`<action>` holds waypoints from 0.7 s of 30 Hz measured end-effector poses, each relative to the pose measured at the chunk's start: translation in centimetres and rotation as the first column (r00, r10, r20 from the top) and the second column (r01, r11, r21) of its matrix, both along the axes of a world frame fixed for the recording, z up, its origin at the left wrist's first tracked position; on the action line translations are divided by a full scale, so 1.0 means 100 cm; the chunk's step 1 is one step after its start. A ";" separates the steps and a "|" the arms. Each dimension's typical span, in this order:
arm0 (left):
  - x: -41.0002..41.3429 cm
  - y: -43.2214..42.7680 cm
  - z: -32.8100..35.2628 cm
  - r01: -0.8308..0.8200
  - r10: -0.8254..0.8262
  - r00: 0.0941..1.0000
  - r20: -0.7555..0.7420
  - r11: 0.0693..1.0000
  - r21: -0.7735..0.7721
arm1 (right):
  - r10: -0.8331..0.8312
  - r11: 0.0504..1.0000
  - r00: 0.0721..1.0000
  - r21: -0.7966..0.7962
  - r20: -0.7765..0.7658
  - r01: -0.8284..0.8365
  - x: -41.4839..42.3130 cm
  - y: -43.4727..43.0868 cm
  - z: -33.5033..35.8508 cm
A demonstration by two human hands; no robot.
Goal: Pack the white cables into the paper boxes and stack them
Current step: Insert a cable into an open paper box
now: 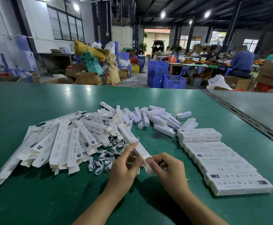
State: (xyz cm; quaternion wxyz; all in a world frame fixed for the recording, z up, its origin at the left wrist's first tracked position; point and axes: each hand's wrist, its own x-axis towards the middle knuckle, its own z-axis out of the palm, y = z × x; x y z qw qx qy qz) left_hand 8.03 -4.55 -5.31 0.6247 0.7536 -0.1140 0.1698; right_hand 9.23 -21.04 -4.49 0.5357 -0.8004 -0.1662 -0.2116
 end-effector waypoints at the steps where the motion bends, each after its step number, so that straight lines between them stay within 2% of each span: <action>1: -0.001 0.001 0.001 0.009 -0.008 1.000 -0.009 1.000 0.015 | 0.009 1.000 1.000 0.001 -0.009 -0.009 -0.001 -0.001 0.000; 5: -0.001 0.003 0.000 0.041 -0.040 0.998 -0.046 0.999 0.027 | 0.039 0.999 0.999 -0.020 -0.008 -0.039 -0.002 -0.004 0.002; 8: -0.002 0.005 0.000 0.028 -0.026 0.999 -0.020 0.997 0.069 | 0.122 0.991 0.991 -0.055 0.046 -0.119 -0.003 -0.005 0.004; 11: -0.001 0.005 -0.001 -0.027 0.025 1.000 0.018 0.996 0.080 | 0.233 0.967 0.962 -0.138 0.141 -0.214 -0.005 -0.008 0.005; 14: 0.000 0.005 -0.002 -0.089 0.086 0.995 0.050 0.994 0.062 | 0.288 0.937 0.943 -0.253 0.169 -0.241 -0.004 -0.010 0.004; 17: 0.001 0.006 -0.002 -0.124 0.121 0.991 0.059 0.991 0.054 | 0.299 0.912 0.928 -0.352 0.221 -0.210 -0.002 -0.008 0.002; 21: 0.000 0.005 -0.001 -0.132 0.127 0.990 0.059 0.988 0.083 | 0.230 0.933 0.917 -0.343 0.325 -0.112 -0.001 -0.004 0.001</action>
